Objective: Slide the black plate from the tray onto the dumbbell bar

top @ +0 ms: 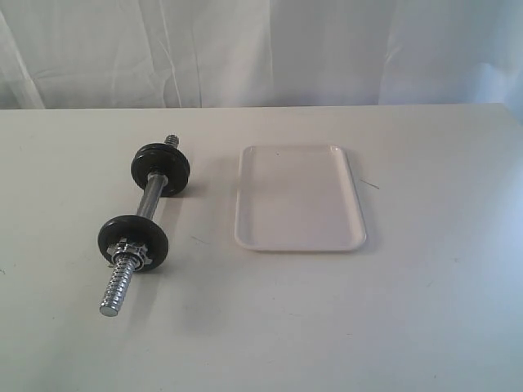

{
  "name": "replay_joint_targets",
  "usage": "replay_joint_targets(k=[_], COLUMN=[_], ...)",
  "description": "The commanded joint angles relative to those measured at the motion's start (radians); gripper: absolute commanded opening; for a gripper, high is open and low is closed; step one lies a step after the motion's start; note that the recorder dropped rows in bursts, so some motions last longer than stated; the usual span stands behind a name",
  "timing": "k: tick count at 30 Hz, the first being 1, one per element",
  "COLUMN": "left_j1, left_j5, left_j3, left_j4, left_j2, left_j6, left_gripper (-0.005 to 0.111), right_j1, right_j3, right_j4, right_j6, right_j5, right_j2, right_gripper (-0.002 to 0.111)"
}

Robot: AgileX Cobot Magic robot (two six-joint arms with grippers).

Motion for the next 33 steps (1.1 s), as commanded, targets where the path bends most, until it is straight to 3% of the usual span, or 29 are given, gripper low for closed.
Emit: replay_joint_targets(k=[1, 33], left_j1=[-0.007, 0.016], left_j5=[0.014, 0.038], left_j3=[0.01, 0.01], left_j4=[-0.013, -0.003], left_j2=[-0.005, -0.005], left_j6=[-0.005, -0.003], left_gripper=[0.0, 0.0], right_j1=[-0.007, -0.007], right_j3=[0.003, 0.003], right_j4=[-0.008, -0.008], right_j6=[0.004, 0.004], right_j5=[-0.004, -0.004], right_j2=[-0.005, -0.005], right_gripper=[0.0, 0.0])
